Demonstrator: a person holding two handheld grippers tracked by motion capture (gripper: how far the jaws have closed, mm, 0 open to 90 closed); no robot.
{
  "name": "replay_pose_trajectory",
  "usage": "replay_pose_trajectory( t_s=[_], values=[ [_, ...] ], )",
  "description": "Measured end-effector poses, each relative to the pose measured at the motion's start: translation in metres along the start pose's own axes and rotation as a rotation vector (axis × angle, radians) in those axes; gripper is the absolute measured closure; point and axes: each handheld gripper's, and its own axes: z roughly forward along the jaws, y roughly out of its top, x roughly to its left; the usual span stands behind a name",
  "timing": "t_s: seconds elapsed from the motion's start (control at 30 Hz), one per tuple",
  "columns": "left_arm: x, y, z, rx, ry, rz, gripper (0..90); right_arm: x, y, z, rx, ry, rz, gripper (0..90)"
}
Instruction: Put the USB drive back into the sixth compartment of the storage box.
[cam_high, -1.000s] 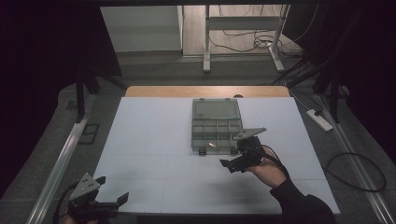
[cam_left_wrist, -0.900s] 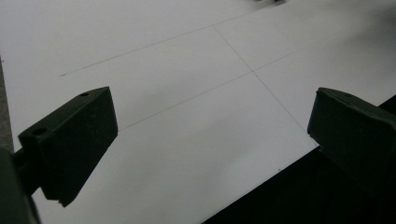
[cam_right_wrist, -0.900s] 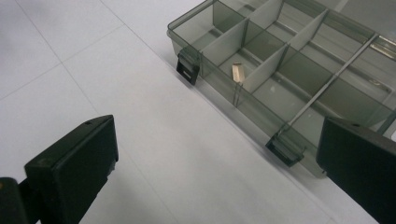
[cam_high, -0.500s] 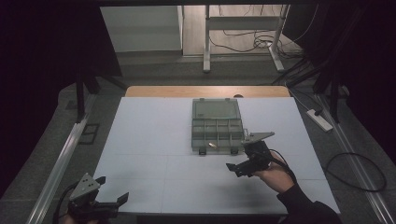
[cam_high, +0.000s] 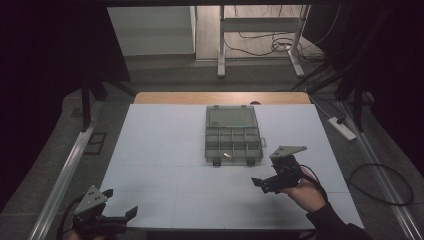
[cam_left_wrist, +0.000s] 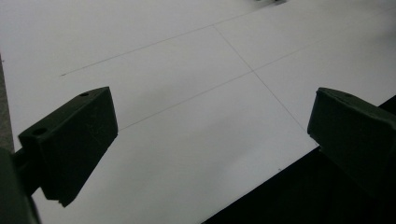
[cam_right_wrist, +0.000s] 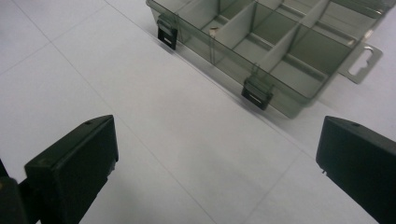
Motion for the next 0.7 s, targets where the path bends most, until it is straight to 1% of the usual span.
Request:
replay_pose_trajectory(
  t_s=[0.37,0.7],
  values=[
    [0.0,0.0,0.0,0.001,0.001,0.0,1.6,-0.005,-0.015,-0.014,-0.004,-0.024,0.025,0.0],
    [0.0,0.0,0.0,0.002,0.001,-0.002,1.7,-0.006,-0.028,-0.025,0.001,-0.037,0.043,0.0]
  ],
)
